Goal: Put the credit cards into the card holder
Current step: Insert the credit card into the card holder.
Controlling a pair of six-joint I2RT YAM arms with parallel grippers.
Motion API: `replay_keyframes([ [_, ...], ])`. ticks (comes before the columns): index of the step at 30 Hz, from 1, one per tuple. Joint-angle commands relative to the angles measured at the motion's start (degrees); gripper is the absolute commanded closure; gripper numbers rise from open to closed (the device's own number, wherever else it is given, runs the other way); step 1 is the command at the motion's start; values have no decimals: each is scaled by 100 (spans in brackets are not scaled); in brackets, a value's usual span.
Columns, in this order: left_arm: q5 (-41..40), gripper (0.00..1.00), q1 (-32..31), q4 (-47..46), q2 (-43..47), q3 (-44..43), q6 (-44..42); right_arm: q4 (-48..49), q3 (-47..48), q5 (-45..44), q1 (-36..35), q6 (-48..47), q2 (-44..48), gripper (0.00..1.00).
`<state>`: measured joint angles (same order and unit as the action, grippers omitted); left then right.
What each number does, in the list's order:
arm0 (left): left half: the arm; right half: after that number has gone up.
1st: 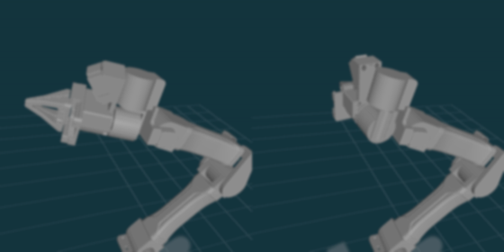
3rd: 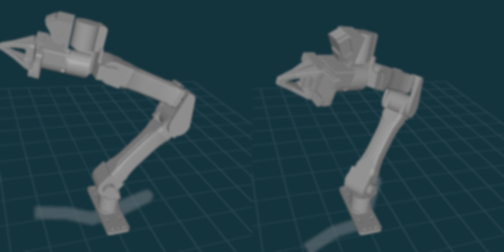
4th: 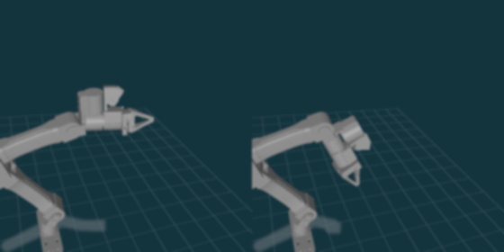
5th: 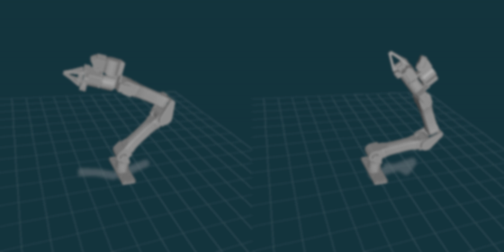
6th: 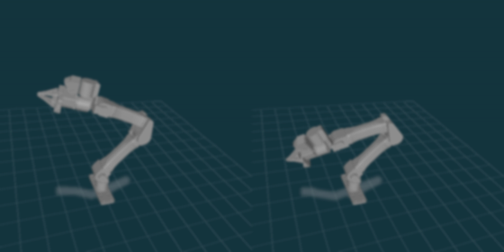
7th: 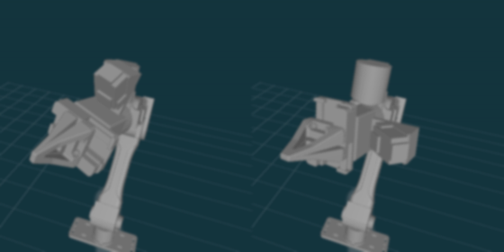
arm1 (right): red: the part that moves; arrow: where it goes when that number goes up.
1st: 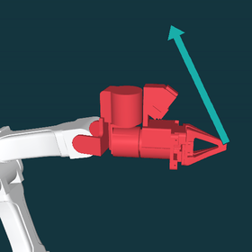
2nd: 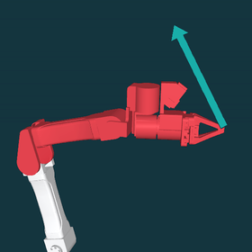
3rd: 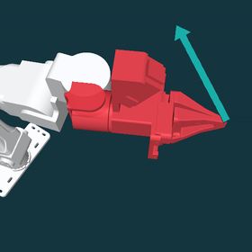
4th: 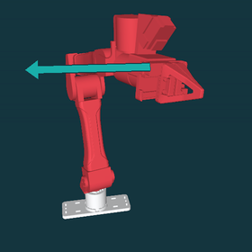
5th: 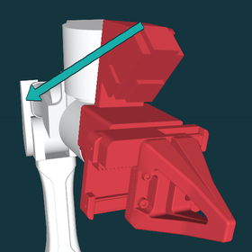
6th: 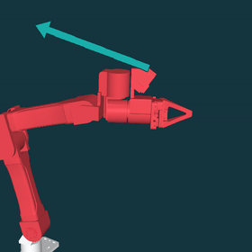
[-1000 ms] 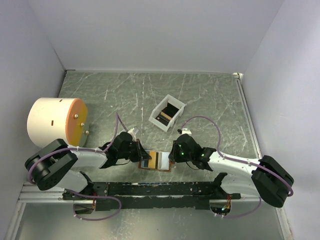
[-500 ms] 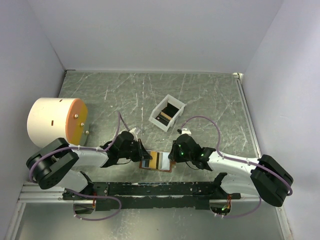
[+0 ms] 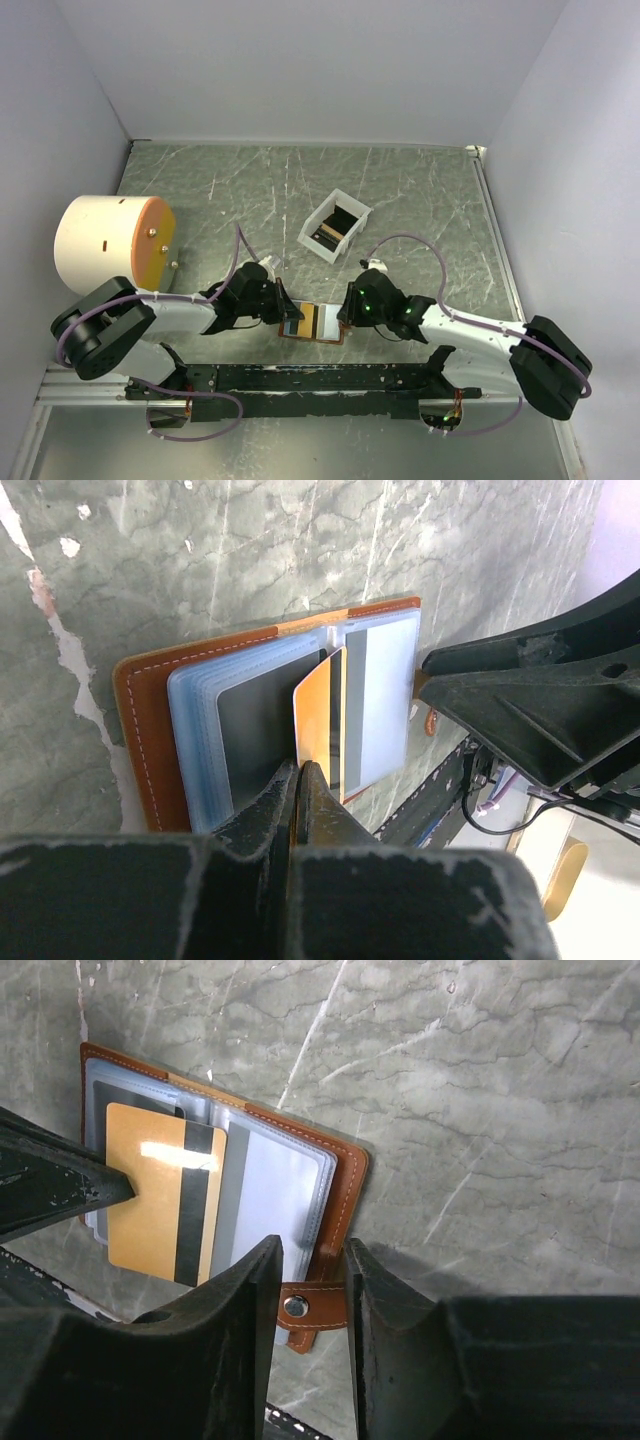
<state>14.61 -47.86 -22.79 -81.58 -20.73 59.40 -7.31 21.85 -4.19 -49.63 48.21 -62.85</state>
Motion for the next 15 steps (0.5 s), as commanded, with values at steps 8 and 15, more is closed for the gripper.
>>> replay_keyframes([
  [8,191,93,-58,279,-362,-128,141,450,-142,116,-38,101,-489,74],
  [15,91,93,-50,612,-380,-254,36,383,-111,51,-38,59,-409,75],
])
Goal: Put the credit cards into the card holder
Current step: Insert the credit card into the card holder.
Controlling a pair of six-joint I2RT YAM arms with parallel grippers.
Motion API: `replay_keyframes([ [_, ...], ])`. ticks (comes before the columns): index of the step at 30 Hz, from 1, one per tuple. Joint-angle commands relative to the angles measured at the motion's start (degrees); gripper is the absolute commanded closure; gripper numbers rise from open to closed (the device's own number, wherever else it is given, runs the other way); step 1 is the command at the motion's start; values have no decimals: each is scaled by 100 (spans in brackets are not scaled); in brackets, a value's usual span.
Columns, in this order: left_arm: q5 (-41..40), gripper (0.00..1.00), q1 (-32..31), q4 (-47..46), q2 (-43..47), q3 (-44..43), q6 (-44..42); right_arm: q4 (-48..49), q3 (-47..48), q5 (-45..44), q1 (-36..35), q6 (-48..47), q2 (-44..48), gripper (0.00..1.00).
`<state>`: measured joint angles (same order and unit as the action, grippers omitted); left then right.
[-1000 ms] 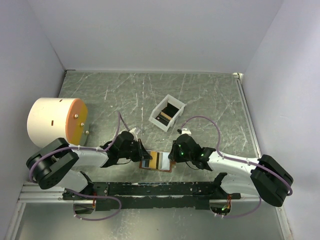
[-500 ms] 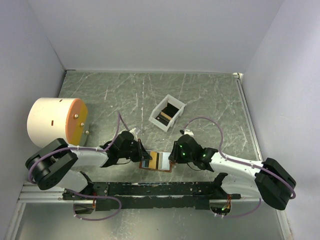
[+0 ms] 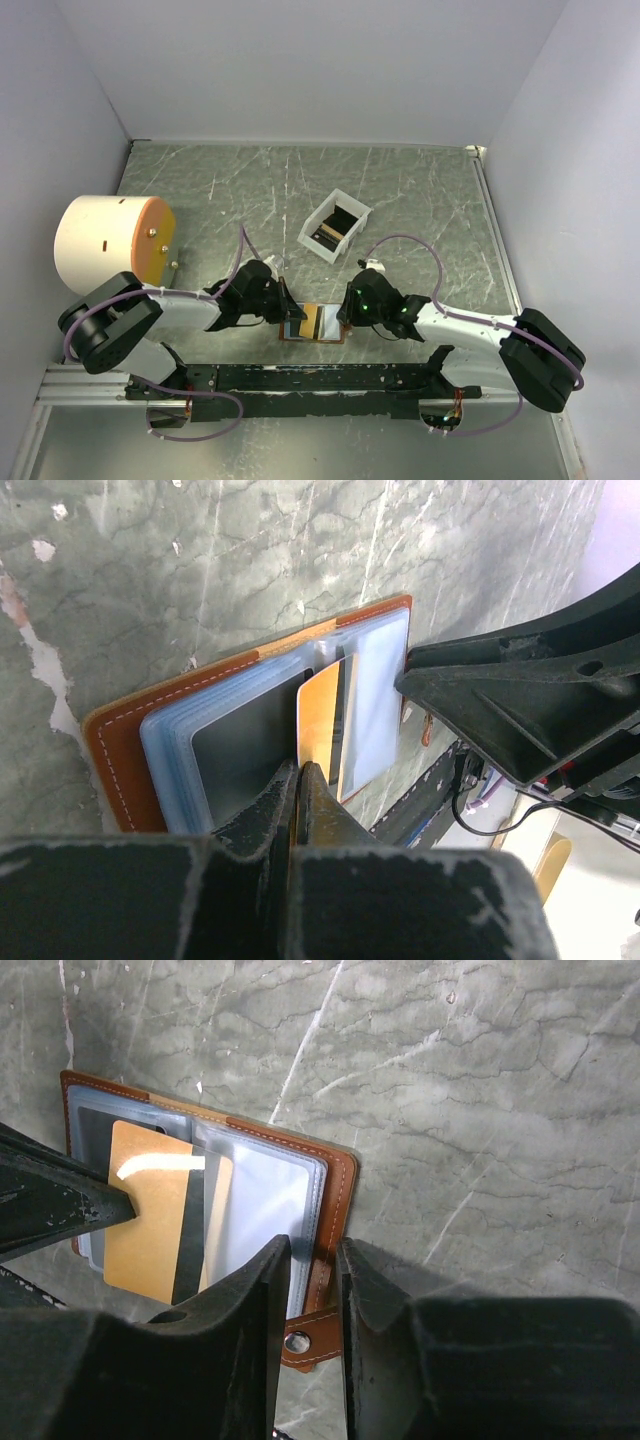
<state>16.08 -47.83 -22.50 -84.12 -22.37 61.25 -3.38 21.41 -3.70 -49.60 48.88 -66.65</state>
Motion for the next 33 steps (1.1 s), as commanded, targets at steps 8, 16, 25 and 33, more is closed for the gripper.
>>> replay_keyframes([
  [8,-353,93,-46,477,-190,-50,-7,67,-169,-9,-41,81,35,76],
  [16,-711,93,-54,816,-162,-243,-362,175,-270,69,-41,132,54,76],
  [25,-713,93,-59,754,-201,-254,-386,153,-348,-9,-41,249,192,77],
  [33,-405,93,-82,25,-96,136,76,521,-648,19,-41,833,291,78],
])
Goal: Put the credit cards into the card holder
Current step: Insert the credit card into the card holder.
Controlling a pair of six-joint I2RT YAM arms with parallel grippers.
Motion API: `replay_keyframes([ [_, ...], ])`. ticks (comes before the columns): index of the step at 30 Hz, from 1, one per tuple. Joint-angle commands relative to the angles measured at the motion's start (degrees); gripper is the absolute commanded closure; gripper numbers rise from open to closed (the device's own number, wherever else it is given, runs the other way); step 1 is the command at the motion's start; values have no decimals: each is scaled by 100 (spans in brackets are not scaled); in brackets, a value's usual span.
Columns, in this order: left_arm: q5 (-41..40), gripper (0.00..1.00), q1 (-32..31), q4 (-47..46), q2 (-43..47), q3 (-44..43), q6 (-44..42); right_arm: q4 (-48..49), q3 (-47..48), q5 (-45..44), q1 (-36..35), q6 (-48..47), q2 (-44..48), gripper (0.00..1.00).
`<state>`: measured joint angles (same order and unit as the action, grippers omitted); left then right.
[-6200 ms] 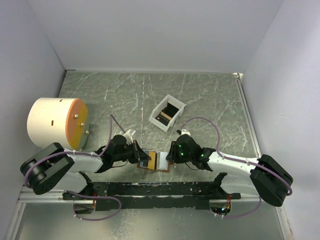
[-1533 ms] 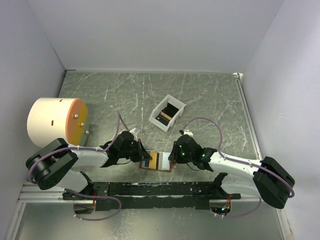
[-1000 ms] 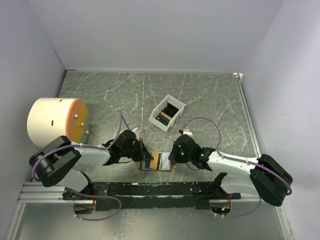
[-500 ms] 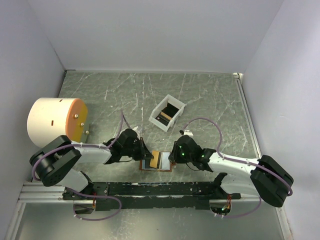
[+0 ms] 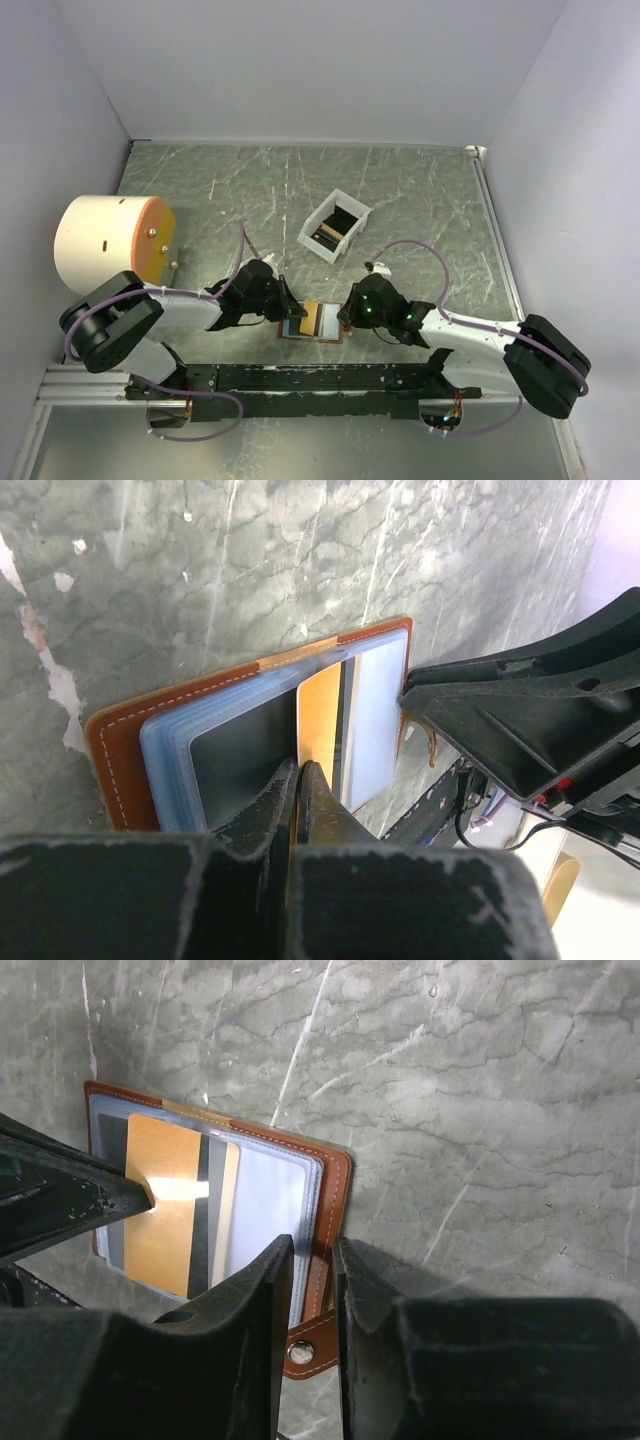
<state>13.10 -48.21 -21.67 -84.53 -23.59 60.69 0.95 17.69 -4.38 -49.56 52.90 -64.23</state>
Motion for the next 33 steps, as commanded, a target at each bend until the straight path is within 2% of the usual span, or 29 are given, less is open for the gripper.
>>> replay_keyframes([
  [1,-75,93,-68,-130,-55,279,175,138,-319,80,-45,497,66,78],
  [3,-34,92,-117,-252,-80,294,234,212,-364,69,-45,573,72,78],
  [8,26,79,-161,-422,-124,313,182,179,-252,94,-45,544,-68,78],
  [15,-550,51,-158,764,573,42,-248,-289,-49,63,-45,262,149,77],
  [22,-879,48,-159,1352,1054,-107,-445,-330,-17,87,-45,176,183,77],
  [33,-131,48,-170,362,599,50,-371,-153,-29,247,-45,185,38,77],
])
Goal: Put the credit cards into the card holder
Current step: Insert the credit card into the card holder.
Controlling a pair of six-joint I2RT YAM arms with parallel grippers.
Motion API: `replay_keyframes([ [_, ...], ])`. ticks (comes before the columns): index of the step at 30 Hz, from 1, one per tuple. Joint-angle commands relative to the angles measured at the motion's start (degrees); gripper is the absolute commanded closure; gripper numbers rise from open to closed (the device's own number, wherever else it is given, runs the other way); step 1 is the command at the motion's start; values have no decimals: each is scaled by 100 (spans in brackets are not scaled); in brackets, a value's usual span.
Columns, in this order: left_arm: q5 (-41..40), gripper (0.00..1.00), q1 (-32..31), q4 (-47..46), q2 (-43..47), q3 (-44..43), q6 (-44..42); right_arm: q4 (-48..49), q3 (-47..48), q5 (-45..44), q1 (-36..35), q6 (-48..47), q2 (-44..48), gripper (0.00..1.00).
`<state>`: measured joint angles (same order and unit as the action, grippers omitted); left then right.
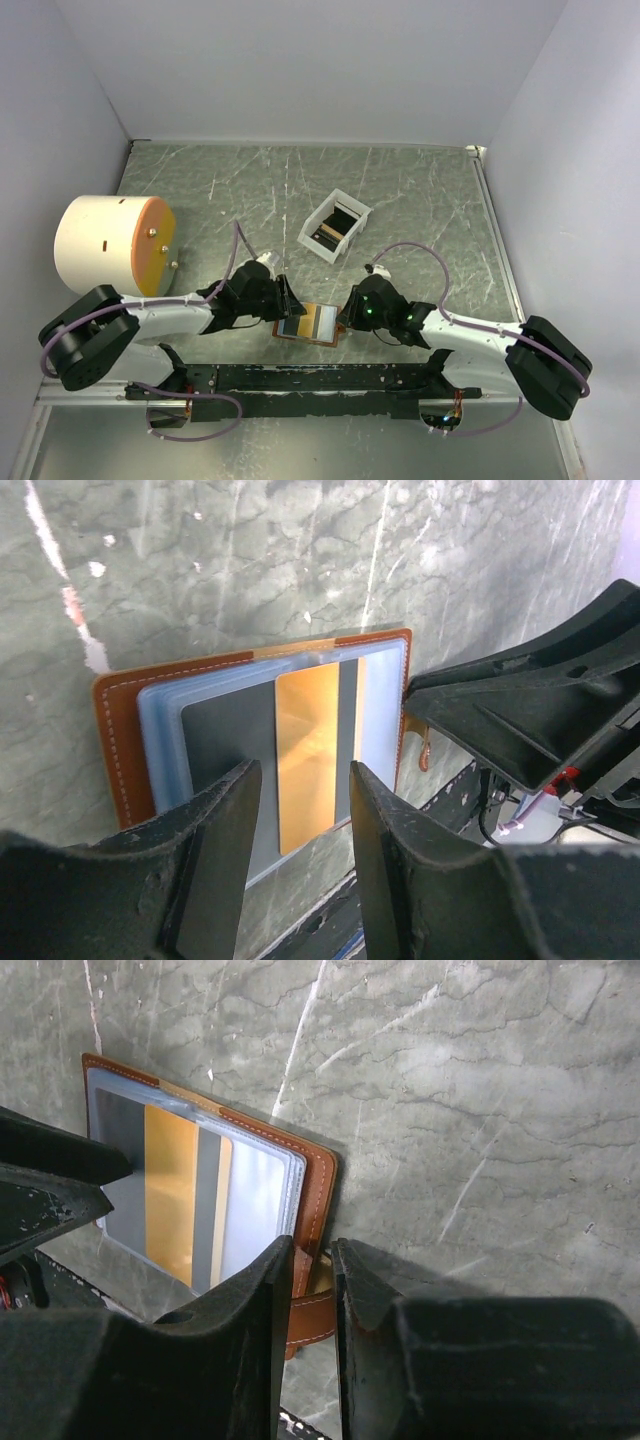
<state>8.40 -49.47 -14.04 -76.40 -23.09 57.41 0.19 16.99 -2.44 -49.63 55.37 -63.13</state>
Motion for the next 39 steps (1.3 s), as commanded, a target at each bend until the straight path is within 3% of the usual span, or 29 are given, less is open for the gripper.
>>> replay_keyframes([
  [1,372,48,-56,-444,-264,-14,-33,-73,35,58,-39,-62,-76,77],
  [30,620,49,-432,-1216,-1085,-225,305,67,13,84,-46,-121,-178,77],
  [39,464,49,-516,-1253,-960,-283,256,-19,119,-21,-44,-243,-282,77],
])
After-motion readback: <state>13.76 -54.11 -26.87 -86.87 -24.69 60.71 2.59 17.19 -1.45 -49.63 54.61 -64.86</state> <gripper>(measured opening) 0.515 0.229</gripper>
